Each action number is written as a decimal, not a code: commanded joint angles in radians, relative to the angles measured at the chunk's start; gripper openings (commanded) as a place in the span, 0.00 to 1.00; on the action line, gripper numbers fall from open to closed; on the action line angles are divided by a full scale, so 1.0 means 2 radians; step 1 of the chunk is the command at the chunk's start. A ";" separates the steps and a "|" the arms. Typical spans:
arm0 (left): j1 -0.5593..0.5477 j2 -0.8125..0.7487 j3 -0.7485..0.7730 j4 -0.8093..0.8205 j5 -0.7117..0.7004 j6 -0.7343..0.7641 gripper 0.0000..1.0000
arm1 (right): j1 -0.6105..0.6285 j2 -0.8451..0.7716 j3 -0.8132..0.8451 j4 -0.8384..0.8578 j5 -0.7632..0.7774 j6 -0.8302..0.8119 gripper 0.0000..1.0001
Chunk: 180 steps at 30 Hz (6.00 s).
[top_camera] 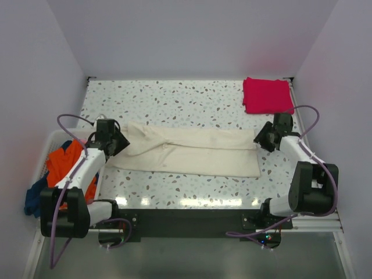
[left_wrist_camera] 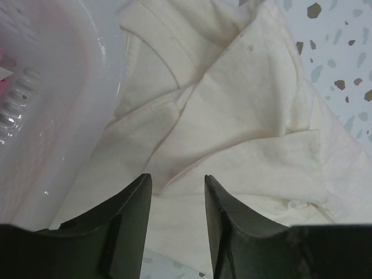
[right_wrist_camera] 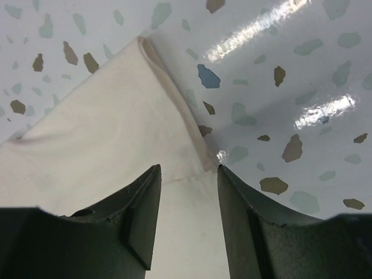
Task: Fold and stack the t-shirts
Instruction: Fold the tshirt
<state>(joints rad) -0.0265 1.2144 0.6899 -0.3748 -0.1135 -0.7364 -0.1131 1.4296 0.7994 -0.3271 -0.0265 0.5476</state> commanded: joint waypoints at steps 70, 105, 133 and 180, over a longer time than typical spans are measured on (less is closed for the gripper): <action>-0.112 0.325 0.327 0.108 0.015 0.005 0.45 | 0.343 -0.015 0.028 0.027 0.083 -0.143 0.67; -0.042 0.623 0.644 0.031 0.064 0.123 0.57 | 0.533 0.242 0.237 -0.017 0.014 0.103 0.68; -0.115 0.112 0.169 0.076 -0.031 -0.032 0.57 | 0.410 0.025 0.107 -0.054 0.095 0.009 0.68; -0.411 -0.139 -0.153 -0.123 -0.019 -0.241 0.46 | 0.445 0.012 -0.104 0.032 -0.008 0.091 0.41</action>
<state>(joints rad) -0.8345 0.9386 0.4103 -0.6289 -0.1791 -1.1954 0.7597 1.4353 0.6502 -0.1913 -0.0444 0.7048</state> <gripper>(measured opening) 0.464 0.421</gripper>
